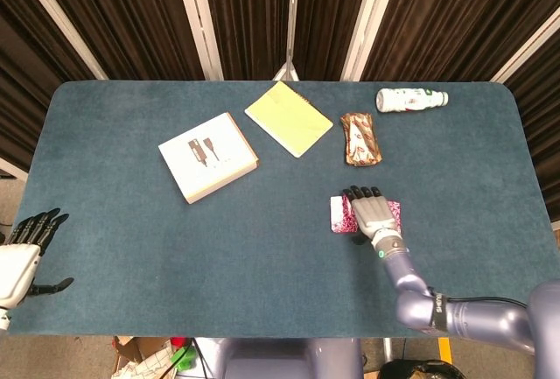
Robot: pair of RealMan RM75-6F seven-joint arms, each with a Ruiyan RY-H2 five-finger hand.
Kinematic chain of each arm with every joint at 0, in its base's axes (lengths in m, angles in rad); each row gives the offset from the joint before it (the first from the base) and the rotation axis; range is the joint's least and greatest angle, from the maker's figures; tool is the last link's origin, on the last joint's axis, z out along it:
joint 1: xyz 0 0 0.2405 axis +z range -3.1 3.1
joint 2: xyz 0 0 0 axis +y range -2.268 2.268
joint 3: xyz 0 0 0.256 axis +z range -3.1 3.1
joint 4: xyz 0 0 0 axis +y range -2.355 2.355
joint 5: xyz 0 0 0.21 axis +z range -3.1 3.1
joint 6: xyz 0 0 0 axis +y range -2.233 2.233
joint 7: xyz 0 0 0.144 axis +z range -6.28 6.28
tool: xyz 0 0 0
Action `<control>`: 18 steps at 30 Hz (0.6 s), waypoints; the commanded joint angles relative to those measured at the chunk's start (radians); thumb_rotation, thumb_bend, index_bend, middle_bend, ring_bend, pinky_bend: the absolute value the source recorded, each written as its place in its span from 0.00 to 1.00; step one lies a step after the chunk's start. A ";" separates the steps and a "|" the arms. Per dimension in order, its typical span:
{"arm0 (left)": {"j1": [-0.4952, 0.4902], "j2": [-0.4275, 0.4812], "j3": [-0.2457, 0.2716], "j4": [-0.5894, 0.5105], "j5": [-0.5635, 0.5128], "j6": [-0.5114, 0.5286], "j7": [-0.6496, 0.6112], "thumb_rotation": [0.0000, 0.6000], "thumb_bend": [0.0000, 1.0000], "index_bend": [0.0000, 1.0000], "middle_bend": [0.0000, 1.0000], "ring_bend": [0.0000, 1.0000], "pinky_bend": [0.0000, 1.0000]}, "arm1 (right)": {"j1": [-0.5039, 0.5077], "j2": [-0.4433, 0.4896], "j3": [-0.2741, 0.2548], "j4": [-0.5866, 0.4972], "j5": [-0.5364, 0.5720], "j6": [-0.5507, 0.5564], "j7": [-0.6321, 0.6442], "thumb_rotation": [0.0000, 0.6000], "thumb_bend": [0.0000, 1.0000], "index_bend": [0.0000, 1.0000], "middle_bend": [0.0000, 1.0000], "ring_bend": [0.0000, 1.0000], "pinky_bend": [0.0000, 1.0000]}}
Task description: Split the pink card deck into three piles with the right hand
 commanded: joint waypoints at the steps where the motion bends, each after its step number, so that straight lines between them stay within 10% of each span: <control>1: -0.002 0.004 0.001 0.001 -0.001 -0.005 -0.007 1.00 0.00 0.00 0.00 0.00 0.00 | 0.015 -0.028 0.000 0.027 0.020 -0.006 -0.009 1.00 0.25 0.00 0.00 0.00 0.00; 8: -0.005 0.010 0.003 -0.001 -0.001 -0.014 -0.015 1.00 0.00 0.00 0.00 0.00 0.00 | 0.028 -0.065 0.002 0.074 0.031 -0.009 -0.008 1.00 0.25 0.02 0.00 0.00 0.00; 18: -0.005 0.010 0.005 -0.004 0.000 -0.016 -0.015 1.00 0.00 0.00 0.00 0.00 0.00 | 0.013 -0.075 0.008 0.089 -0.014 0.002 0.035 1.00 0.29 0.52 0.16 0.00 0.00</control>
